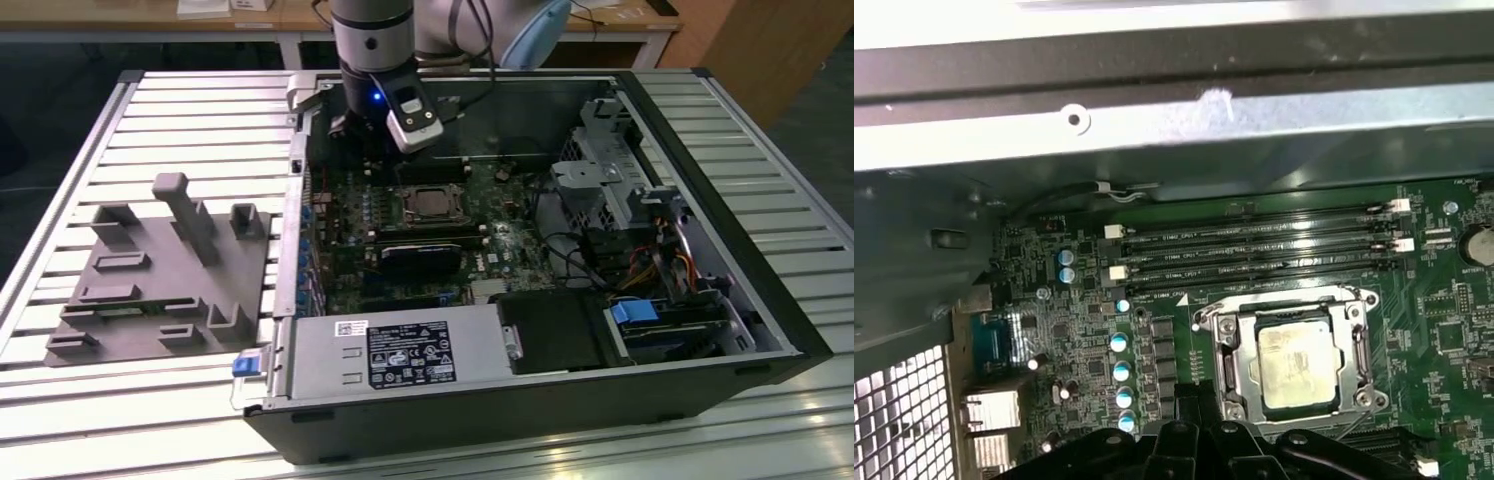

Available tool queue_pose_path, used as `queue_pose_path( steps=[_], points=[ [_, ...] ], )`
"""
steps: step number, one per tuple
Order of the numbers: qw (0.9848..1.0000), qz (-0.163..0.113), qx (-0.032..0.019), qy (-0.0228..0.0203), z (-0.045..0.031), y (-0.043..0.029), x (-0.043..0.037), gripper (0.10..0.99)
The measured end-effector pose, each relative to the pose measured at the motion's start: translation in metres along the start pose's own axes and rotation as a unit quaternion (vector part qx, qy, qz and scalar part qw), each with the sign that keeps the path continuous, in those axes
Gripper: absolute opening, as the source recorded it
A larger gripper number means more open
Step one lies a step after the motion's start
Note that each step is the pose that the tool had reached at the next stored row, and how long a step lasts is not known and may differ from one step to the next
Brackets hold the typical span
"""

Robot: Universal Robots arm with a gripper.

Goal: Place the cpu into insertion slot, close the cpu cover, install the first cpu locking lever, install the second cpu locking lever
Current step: 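Install the first cpu locking lever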

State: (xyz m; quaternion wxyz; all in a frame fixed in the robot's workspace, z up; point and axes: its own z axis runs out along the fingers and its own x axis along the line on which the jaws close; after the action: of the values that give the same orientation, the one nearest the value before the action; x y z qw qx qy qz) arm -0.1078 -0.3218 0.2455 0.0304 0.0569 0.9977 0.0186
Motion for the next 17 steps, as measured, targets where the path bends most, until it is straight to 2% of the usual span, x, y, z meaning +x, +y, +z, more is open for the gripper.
queue_pose_path(
  steps=[6,10,14,17],
  points=[
    [1.0,0.0,-0.0042,0.0005,-0.0075,0.0003,-0.0004,0.102],
    [1.0,0.001,-0.0089,0.001,-0.0088,0.0003,-0.0003,0.102],
    [0.9998,-0.001,-0.0204,0.0024,-0.009,0.0,0.0029,0.102],
    [0.9994,-0.004,-0.0329,0.0039,-0.009,-0.0003,0.005,0.102]
  ],
)
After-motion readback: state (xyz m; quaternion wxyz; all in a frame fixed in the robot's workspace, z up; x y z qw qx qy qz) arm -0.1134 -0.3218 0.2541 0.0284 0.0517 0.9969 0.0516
